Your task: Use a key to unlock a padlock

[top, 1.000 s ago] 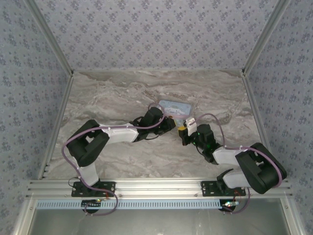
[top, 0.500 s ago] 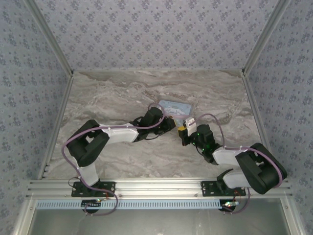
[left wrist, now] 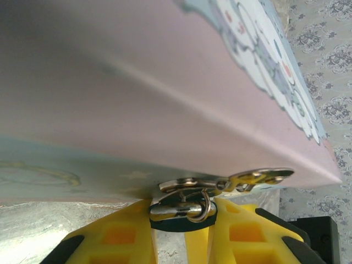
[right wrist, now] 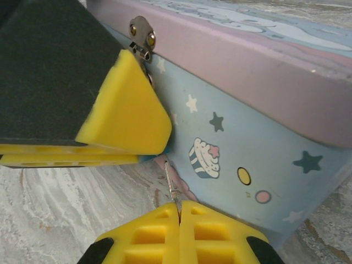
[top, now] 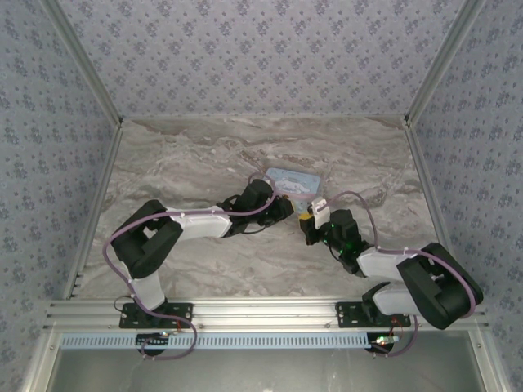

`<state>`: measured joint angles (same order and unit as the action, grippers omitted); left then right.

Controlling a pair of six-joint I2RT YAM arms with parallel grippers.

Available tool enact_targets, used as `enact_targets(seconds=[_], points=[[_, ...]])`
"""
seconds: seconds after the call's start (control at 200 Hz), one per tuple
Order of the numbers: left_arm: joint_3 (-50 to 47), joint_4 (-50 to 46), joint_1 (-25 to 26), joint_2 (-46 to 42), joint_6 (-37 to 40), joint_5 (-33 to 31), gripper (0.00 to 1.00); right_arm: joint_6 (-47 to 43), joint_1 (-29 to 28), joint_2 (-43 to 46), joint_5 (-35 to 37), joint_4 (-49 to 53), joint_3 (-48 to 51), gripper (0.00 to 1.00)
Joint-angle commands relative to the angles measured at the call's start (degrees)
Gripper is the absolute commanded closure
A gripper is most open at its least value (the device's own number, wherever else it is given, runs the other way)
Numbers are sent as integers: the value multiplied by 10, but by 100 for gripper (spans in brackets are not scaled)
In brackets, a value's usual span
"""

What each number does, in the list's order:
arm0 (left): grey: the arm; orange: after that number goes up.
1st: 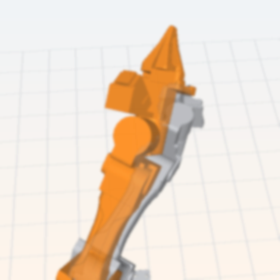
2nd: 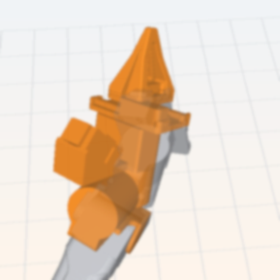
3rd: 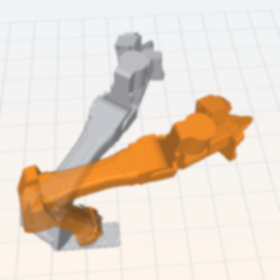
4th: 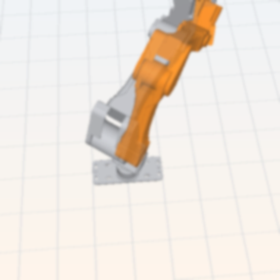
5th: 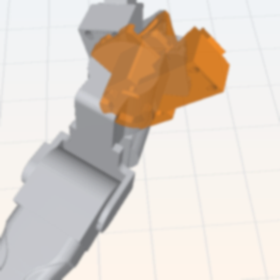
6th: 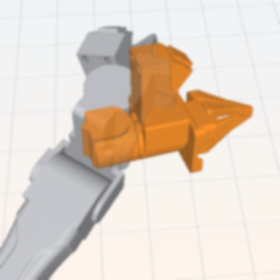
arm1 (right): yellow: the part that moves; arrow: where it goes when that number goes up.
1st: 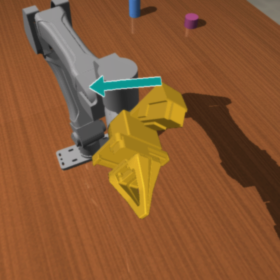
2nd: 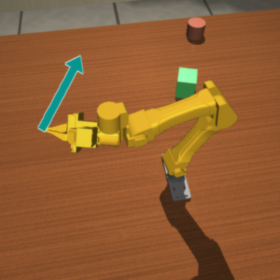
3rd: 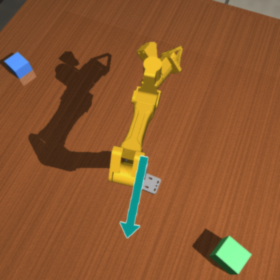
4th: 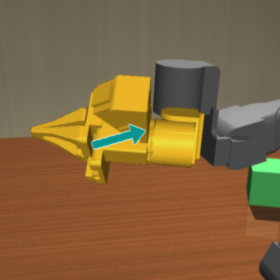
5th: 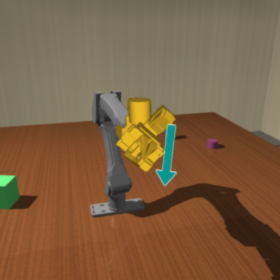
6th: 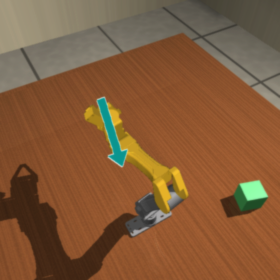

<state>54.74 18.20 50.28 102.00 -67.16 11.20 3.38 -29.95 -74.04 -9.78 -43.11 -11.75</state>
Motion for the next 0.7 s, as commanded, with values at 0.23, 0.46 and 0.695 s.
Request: enact_targets(seconds=[0.23, 0.46, 0.695], points=[[5, 17, 3, -29, 2, 12, 80, 20, 25, 9, -59, 9, 6, 100], [5, 15, 2, -31, 4, 12, 80, 22, 28, -1, -77, 2, 3, 100], [4, 16, 2, -31, 4, 11, 80, 23, 29, 2, -79, -1, 2, 100]])
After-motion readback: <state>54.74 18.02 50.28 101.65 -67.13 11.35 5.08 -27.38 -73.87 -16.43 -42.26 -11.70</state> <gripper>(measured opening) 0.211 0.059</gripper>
